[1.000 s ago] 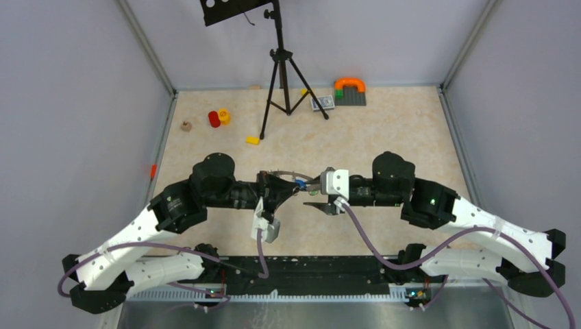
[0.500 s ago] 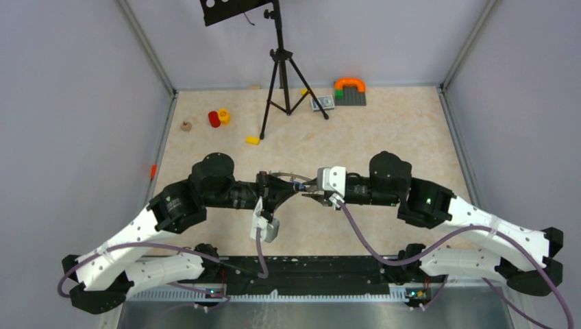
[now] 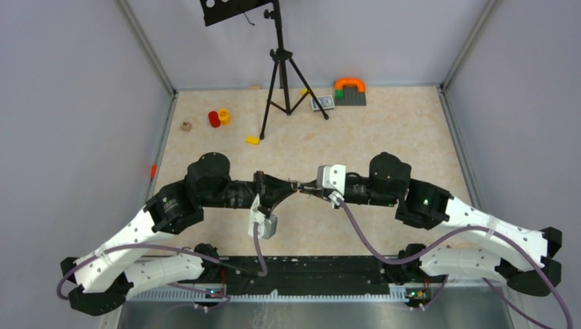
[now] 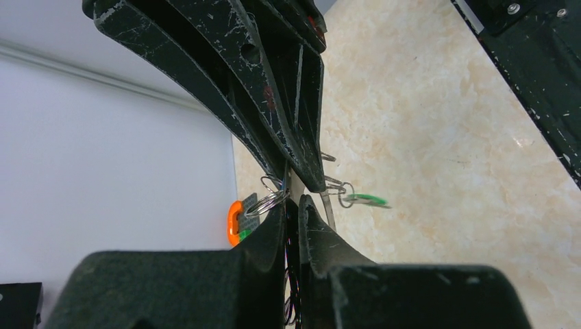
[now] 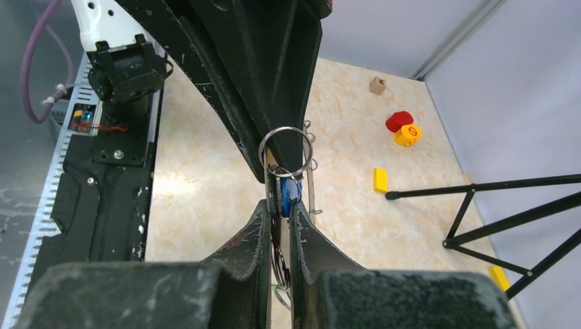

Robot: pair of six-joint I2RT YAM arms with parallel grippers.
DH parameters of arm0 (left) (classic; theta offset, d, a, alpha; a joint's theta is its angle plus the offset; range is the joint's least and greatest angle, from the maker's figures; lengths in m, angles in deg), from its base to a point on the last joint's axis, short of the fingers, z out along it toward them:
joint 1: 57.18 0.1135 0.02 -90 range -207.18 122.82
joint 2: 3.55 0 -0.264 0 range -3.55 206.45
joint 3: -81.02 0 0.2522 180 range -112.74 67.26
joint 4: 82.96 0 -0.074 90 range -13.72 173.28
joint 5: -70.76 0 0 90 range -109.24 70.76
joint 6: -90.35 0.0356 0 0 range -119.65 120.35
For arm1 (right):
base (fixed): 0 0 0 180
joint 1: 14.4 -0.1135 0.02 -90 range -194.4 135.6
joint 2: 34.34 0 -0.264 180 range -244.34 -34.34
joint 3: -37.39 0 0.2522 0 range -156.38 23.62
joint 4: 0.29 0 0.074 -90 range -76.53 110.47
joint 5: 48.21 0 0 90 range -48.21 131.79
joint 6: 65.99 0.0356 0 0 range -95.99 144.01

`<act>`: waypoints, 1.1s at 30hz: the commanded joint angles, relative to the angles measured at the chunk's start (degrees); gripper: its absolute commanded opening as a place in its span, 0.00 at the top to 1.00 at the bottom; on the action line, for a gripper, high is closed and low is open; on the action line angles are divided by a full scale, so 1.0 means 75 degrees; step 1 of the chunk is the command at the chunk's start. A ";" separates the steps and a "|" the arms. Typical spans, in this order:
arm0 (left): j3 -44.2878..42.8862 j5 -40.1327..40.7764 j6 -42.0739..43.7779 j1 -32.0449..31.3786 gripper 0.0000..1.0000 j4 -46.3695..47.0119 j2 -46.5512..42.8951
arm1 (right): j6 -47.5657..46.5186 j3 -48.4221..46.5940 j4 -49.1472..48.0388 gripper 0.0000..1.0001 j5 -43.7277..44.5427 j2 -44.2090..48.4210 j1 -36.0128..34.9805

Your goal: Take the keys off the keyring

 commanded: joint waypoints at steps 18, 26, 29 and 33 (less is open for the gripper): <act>-0.0048 -0.0073 0.0391 -0.0056 0.77 0.0757 -0.0228 | 0.0708 -0.0227 -0.0187 1.00 -0.0328 0.0303 -0.0103; -0.0023 -0.0069 0.0329 -0.0057 0.71 0.0822 -0.0328 | 0.0593 -0.0327 0.0033 1.00 -0.0221 0.0356 -0.0106; -0.0017 -0.0061 0.0301 -0.0064 0.71 0.0832 -0.0353 | 0.0583 -0.0325 0.0080 1.00 -0.0149 0.0355 -0.0113; 0.0003 -0.0111 0.0272 -0.0058 0.70 0.0812 -0.0364 | 0.0601 -0.0327 0.0100 1.00 -0.0140 0.0340 -0.0113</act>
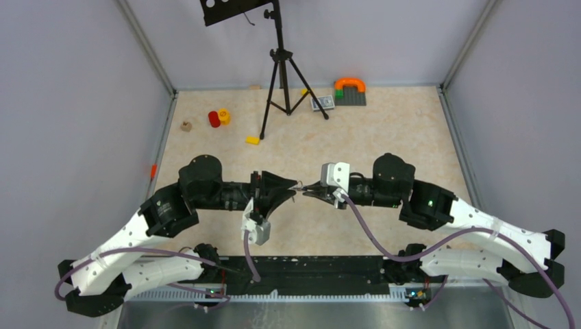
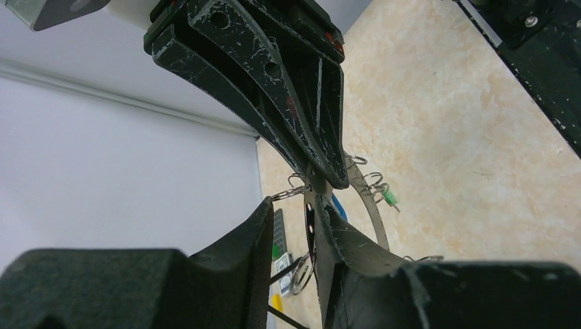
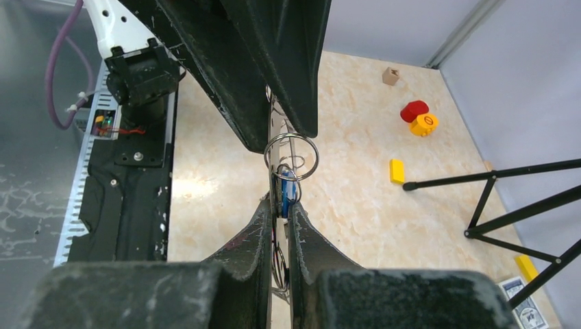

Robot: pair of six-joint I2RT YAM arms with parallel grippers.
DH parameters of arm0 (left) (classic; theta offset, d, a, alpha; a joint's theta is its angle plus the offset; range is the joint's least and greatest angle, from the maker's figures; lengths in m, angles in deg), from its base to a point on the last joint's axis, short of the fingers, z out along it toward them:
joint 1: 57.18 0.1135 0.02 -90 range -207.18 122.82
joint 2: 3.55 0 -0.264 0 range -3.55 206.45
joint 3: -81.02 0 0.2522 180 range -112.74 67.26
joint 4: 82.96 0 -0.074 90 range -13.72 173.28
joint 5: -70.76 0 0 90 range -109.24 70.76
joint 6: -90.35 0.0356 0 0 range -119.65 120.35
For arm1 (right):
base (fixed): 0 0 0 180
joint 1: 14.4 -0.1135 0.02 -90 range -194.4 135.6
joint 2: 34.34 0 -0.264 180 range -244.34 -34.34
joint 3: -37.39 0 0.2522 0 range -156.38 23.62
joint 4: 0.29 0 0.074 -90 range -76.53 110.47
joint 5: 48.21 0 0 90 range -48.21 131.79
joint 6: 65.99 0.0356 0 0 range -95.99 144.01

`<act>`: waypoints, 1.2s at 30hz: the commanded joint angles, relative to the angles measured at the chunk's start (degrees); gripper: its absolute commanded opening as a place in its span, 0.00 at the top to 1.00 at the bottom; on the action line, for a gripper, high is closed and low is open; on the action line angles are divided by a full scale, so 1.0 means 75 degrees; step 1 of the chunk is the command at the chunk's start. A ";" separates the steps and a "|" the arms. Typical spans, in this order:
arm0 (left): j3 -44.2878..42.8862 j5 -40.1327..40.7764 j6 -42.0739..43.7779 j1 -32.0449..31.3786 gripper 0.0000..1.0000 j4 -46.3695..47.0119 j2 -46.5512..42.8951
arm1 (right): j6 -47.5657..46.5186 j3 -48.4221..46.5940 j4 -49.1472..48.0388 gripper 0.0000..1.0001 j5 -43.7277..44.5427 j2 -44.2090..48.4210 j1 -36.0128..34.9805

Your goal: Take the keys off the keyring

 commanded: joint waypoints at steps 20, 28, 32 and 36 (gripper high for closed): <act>-0.0034 -0.0359 -0.0106 -0.0005 0.63 0.0349 -0.0124 | 0.0119 -0.0495 -0.0043 1.00 0.0091 0.0141 -0.0103; -0.0071 -0.0415 -0.0151 -0.0004 0.63 0.0211 -0.0201 | -0.0046 -0.0531 0.0068 1.00 0.0246 0.0151 -0.0106; -0.0059 -0.0469 -0.0189 -0.0002 0.62 0.0177 -0.0217 | -0.0081 -0.0579 0.0155 1.00 0.0267 0.0153 -0.0104; -0.0065 -0.0507 -0.0188 0.0005 0.61 0.0104 -0.0214 | -0.0072 -0.0667 0.0293 1.00 0.0258 0.0142 -0.0108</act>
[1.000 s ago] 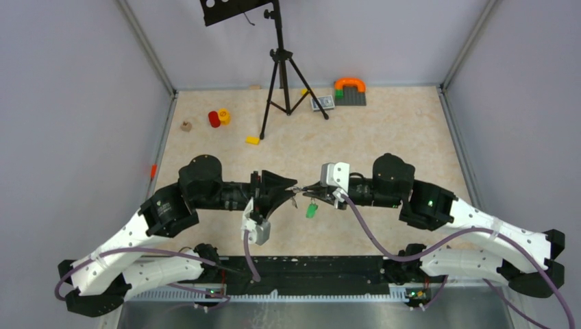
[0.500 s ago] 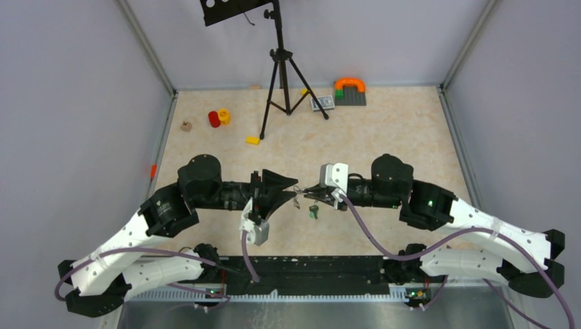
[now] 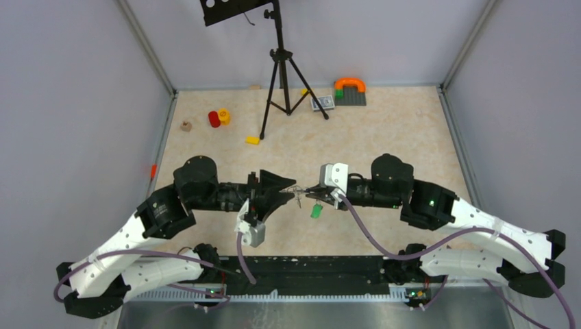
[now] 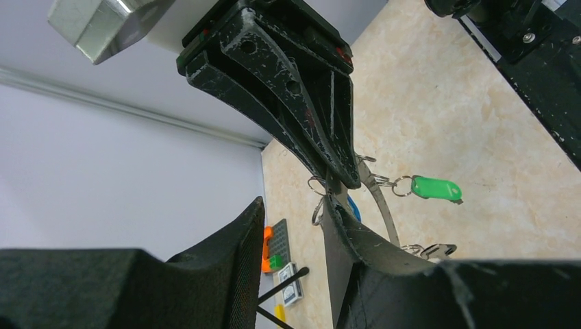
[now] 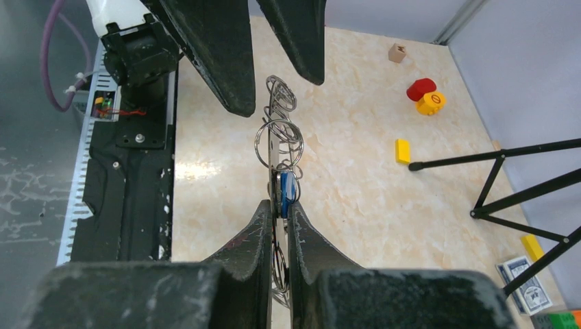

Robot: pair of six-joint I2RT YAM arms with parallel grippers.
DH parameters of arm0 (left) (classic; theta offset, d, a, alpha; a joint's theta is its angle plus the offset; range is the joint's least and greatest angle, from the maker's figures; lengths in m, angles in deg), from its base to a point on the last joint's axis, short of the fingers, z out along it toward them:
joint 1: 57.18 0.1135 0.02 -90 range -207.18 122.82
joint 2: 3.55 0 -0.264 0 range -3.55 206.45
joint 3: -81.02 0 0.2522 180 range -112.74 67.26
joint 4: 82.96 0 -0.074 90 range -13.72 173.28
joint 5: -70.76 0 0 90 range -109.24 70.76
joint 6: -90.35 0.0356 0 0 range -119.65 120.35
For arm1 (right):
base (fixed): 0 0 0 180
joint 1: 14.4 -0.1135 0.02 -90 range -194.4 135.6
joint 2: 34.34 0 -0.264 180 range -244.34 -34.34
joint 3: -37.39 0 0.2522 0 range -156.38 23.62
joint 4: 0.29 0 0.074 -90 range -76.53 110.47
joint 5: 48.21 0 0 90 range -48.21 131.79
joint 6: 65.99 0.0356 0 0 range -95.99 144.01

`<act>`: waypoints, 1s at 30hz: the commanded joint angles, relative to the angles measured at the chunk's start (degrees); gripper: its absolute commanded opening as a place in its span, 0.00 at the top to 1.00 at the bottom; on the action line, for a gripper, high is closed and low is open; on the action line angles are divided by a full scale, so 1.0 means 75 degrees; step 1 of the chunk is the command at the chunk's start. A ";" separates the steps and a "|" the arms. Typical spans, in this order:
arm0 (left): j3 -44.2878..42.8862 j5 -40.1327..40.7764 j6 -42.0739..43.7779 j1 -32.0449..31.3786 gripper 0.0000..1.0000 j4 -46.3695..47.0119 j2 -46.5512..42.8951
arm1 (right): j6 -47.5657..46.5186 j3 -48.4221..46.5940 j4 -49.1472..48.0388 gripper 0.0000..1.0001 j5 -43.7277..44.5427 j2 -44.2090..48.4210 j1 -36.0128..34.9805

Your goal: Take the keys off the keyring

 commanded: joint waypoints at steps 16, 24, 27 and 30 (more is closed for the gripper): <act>0.0002 -0.0208 -0.0389 -0.0009 0.58 -0.0181 -0.0507 | -0.0263 -0.1032 0.0485 1.00 0.0035 0.0154 -0.0103; -0.0003 -0.0065 -0.0511 0.0003 0.55 -0.0211 -0.0776 | -0.0397 -0.1448 0.1235 1.00 -0.0471 0.0054 -0.0104; -0.0068 -0.0230 -0.0537 -0.0003 0.52 -0.0157 -0.0679 | -0.0313 -0.2017 0.1847 1.00 -0.0845 -0.0245 -0.0104; -0.0133 -0.0492 -0.0561 -0.0003 0.49 -0.0046 -0.0507 | 0.0060 -0.2697 0.2603 1.00 -0.0973 -0.0805 -0.0105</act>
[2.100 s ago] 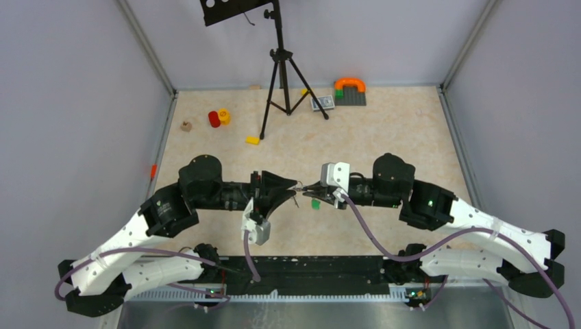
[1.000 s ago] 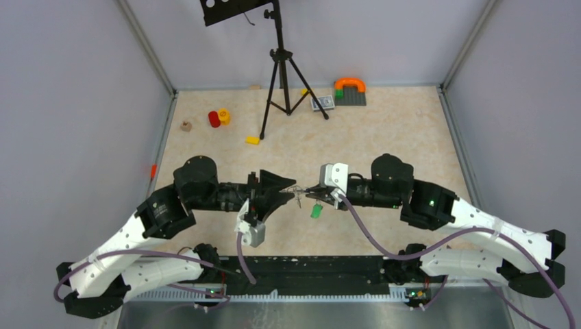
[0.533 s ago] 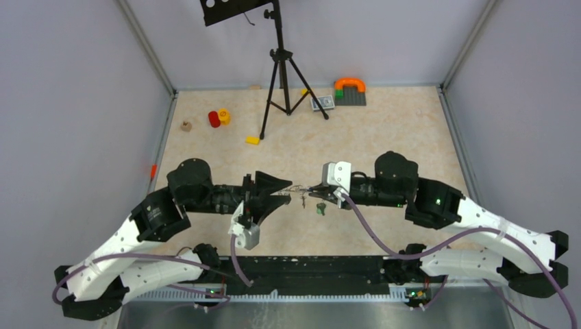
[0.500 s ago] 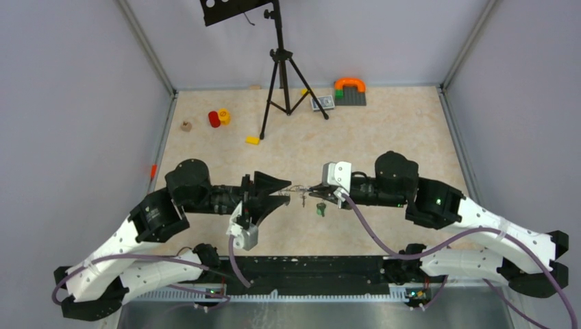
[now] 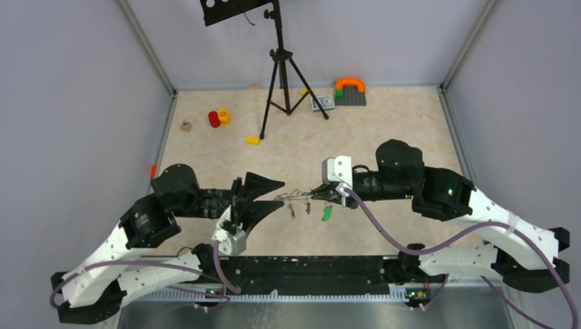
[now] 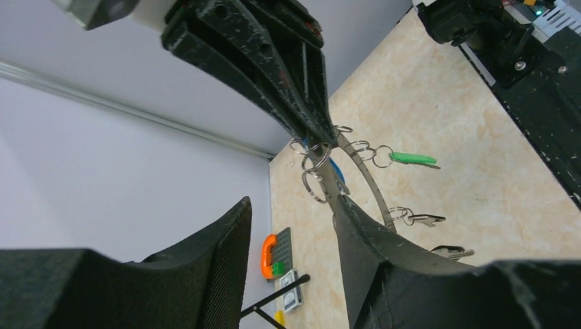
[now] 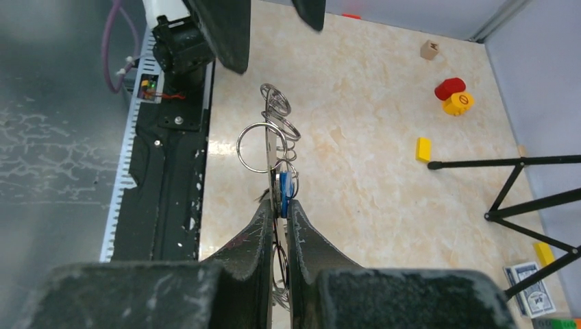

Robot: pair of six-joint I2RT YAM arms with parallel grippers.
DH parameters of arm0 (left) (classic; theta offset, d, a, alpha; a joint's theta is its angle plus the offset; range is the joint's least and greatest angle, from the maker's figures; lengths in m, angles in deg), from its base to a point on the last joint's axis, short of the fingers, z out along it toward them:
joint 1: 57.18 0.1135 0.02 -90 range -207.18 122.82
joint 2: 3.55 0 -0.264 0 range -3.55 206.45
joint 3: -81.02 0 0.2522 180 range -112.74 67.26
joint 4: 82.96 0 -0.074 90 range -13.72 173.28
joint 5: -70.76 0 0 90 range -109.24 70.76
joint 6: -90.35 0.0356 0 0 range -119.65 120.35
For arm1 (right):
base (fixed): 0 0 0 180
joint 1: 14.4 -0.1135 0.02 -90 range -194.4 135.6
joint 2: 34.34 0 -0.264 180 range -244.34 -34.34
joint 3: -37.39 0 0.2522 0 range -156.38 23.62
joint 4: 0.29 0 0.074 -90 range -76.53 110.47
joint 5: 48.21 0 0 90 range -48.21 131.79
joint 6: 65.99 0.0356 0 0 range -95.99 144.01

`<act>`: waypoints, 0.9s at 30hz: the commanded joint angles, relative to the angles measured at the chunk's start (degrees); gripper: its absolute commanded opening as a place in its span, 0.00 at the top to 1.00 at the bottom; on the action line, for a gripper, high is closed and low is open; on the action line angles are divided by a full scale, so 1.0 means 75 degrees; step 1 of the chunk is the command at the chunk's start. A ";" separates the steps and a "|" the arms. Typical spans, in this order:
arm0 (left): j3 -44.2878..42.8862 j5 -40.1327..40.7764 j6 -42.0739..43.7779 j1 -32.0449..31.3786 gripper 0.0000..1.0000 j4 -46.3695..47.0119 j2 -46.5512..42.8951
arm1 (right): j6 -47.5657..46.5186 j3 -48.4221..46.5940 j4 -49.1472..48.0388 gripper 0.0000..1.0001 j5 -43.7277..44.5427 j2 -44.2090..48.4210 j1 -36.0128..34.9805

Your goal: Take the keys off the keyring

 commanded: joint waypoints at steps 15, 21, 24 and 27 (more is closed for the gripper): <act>-0.0191 -0.0977 -0.0189 0.0000 0.47 0.0477 0.0561 | 0.1265 -0.1910 0.0998 1.00 -0.0063 -0.1225 -0.0103; -0.0104 -0.0947 -0.0228 -0.0007 0.45 0.0376 0.0555 | 0.1418 -0.2084 0.1007 1.00 -0.0108 -0.1245 -0.0105; -0.0086 -0.0833 -0.0198 -0.0006 0.45 0.0340 0.0575 | 0.1464 -0.2159 0.1016 1.00 -0.0200 -0.1243 -0.0109; -0.0085 -0.0747 -0.0122 -0.0001 0.45 0.0285 0.0643 | 0.1513 -0.2212 0.0967 1.00 -0.0298 -0.1228 -0.0110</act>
